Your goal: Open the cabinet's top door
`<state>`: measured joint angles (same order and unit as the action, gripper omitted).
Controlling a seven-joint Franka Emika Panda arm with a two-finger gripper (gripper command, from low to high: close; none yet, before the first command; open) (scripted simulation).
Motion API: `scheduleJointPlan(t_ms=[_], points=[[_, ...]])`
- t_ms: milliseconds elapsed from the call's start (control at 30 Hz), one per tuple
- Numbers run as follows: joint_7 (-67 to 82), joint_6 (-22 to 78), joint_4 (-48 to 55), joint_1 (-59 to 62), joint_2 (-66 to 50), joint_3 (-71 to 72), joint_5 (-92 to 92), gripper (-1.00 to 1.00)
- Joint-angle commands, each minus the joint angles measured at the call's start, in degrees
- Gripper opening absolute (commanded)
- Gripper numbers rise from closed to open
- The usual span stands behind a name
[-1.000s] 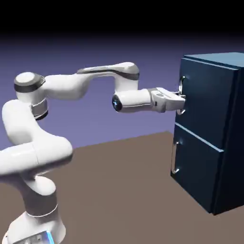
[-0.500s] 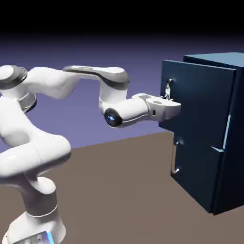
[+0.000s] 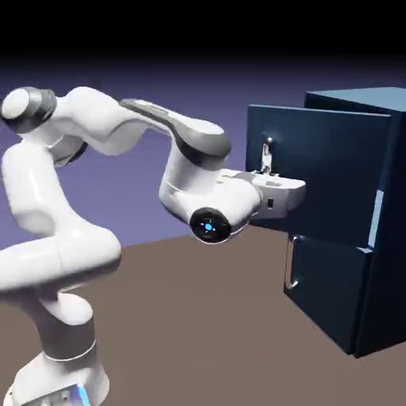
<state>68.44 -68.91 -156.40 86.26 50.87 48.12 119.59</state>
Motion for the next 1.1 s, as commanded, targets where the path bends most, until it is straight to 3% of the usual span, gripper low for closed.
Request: scheduleJointPlan(t_ms=[0, 267, 567, 1067], points=[[1.3, 2.3, 1.0, 1.8, -1.7, -0.2, -2.5, -1.0], [11.5, 13.9, 12.4, 15.7, -17.3, 2.9, -22.3, -1.0], [16.7, 14.1, 25.9, 25.4, -35.9, 11.1, -40.4, -1.0], [10.4, 7.4, 44.0, 19.8, -67.0, 13.4, -63.6, -1.0]])
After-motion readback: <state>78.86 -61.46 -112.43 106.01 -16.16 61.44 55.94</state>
